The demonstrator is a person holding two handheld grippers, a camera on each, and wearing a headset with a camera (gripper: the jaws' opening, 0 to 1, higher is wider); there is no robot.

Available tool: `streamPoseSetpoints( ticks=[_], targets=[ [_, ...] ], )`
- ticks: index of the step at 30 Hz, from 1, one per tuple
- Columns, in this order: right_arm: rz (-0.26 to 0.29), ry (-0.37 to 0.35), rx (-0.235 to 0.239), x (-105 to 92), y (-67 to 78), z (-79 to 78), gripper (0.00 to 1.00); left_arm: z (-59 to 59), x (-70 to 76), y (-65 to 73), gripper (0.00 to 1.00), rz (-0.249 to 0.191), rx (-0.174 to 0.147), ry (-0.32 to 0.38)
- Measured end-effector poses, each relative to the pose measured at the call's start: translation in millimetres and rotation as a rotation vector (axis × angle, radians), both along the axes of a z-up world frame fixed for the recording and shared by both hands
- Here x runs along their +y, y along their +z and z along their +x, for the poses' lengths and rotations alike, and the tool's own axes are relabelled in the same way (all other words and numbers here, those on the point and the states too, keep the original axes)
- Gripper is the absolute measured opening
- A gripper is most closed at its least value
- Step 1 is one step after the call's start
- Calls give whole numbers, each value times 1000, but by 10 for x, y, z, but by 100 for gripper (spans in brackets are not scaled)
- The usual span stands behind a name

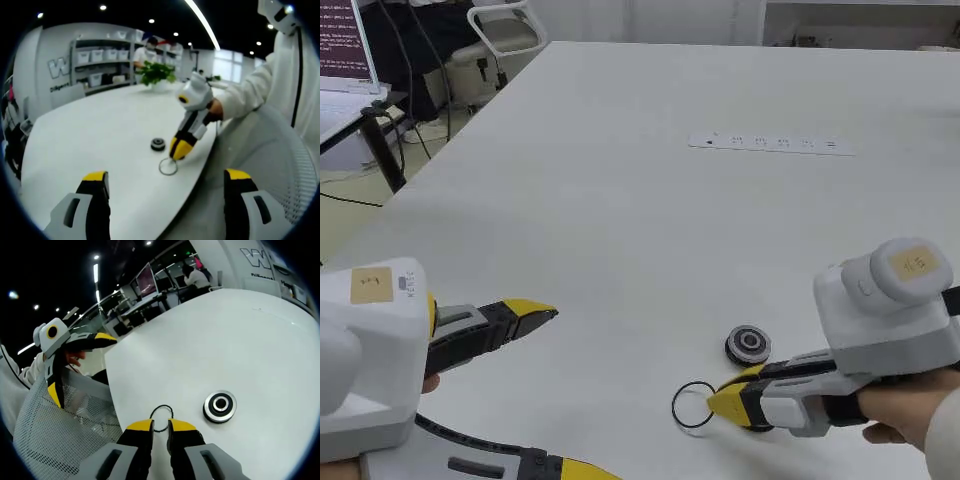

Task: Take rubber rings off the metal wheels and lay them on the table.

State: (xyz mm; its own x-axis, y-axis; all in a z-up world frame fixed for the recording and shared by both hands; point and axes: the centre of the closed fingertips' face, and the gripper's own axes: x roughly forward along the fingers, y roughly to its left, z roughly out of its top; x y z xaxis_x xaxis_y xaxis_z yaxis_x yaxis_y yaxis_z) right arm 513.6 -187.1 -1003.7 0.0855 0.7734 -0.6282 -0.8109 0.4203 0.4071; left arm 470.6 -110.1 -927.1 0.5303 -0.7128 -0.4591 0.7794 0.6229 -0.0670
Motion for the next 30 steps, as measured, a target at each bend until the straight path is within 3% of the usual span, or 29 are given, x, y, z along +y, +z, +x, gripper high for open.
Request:
streamPoseSetpoints(
  ticks=[10, 20, 30],
  targets=[
    [10, -17, -20, -32, 62, 69, 11, -4, 3, -2, 96, 5, 0, -1],
    [61, -60, -112, -85, 326, 244, 15, -8, 8, -9, 96, 15, -3, -6],
    [148, -116, -161, -181, 632, 374, 18, -13, -17, 31, 98, 25, -19, -22]
  ],
)
